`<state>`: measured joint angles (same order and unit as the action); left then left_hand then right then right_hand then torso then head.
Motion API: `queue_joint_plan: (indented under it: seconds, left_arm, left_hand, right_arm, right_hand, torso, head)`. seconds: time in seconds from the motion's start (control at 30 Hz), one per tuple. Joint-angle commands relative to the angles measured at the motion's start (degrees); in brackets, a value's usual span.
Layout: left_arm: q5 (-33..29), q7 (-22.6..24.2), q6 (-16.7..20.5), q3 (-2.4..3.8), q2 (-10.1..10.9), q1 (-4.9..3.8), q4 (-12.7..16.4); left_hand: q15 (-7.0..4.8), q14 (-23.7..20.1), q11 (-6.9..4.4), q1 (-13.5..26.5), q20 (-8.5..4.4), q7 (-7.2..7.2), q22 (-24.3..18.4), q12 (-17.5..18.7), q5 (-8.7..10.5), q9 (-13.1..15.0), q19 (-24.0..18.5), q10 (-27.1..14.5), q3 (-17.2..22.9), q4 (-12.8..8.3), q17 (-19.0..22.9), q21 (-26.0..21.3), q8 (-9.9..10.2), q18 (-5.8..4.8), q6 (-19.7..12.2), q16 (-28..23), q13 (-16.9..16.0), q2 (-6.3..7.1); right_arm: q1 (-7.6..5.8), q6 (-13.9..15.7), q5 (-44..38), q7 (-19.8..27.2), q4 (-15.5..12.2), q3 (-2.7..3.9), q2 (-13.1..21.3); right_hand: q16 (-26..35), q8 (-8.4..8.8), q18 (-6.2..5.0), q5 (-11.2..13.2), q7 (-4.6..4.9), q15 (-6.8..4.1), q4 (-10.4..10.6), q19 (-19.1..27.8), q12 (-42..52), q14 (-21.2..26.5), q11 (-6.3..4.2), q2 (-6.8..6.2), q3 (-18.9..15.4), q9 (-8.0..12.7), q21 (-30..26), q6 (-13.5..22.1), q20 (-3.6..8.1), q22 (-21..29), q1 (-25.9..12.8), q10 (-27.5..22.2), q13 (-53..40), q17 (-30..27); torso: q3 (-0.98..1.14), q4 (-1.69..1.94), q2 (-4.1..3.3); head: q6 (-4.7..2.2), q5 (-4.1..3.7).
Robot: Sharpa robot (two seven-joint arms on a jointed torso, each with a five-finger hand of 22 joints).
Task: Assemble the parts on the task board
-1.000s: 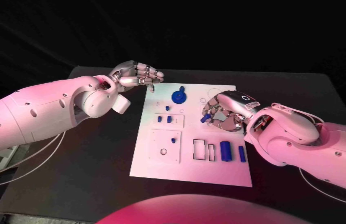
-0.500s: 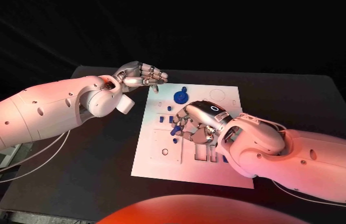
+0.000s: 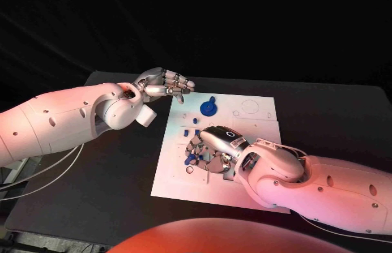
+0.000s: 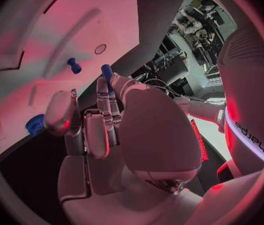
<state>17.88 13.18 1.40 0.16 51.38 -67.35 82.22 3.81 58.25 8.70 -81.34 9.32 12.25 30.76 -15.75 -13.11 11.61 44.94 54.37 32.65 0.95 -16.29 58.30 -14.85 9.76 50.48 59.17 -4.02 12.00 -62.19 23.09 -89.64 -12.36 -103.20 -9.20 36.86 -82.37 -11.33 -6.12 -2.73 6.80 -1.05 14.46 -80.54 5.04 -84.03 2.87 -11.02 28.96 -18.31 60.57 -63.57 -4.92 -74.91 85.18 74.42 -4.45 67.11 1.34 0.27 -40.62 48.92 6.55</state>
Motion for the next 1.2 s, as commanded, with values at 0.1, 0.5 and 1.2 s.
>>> queue_joint_plan:
  seconds: [0.1, 0.5, 1.2]
  left_arm:
    - [-0.35, 0.24, -1.06, 0.02, -0.09, -0.02, 0.14]
    - [-0.35, 0.14, -1.17, 0.02, -0.1, -0.02, 0.1]
    - [-0.35, 0.05, -1.03, 0.02, 0.11, -0.03, 0.31]
  left_hand:
    - [0.24, 0.02, 0.09, 0.04, 0.14, 0.07, -0.07, -0.12, -0.02, 0.09, -0.1, -0.36, -0.19, -0.19, 0.07, -0.31, 0.13, 0.81, -0.16, -0.27, -0.02, -0.4]
    - [0.24, 0.02, 0.09, 0.04, 0.14, 0.07, -0.07, -0.12, -0.02, 0.09, -0.1, -0.36, -0.19, -0.19, 0.07, -0.31, 0.13, 0.81, -0.16, -0.27, -0.02, -0.4]
    - [0.24, 0.02, 0.09, 0.04, 0.14, 0.07, -0.07, -0.12, -0.02, 0.09, -0.1, -0.36, -0.19, -0.19, 0.07, -0.31, 0.13, 0.81, -0.16, -0.27, -0.02, -0.4]
  right_arm:
    - [0.28, -2.64, -0.09, 1.03, 0.55, -0.07, -0.27]
    - [0.41, -5.85, -0.51, 0.16, 0.96, -0.14, -0.47]
    - [0.83, -7.5, -3.23, -3.03, 1.64, -0.24, -1.62]
  right_hand:
    - [-0.02, -0.51, 0.71, -0.13, -0.23, -0.23, -0.04, 0.17, -0.36, -1.87, 0.15, 0.24, 0.33, -4.6, -0.5, 0.14, 0.23, -6.77, -0.21, 0.32, -0.06, -0.1]
    - [0.01, -0.53, 0.7, -0.14, -0.2, -0.21, -0.03, 0.2, -0.4, -1.85, 0.18, 0.2, 0.34, -4.65, -0.64, 0.21, 0.22, -6.75, -0.37, 0.31, -0.06, -0.19]
    - [0.08, -0.54, 0.67, -0.14, -0.13, -0.16, -0.08, 0.27, -0.53, -1.8, 0.24, 0.06, 0.39, -4.78, -0.86, 0.49, 0.2, -6.72, -0.8, 0.2, -0.05, -0.41]
  torso:
    - [0.1, -0.02, -0.04]
    - [0.0, 0.0, 0.07]
    - [0.01, 0.01, -0.02]
  head:
    - [0.3, 0.25]
    - [0.63, 0.34]
    - [0.8, 0.43]
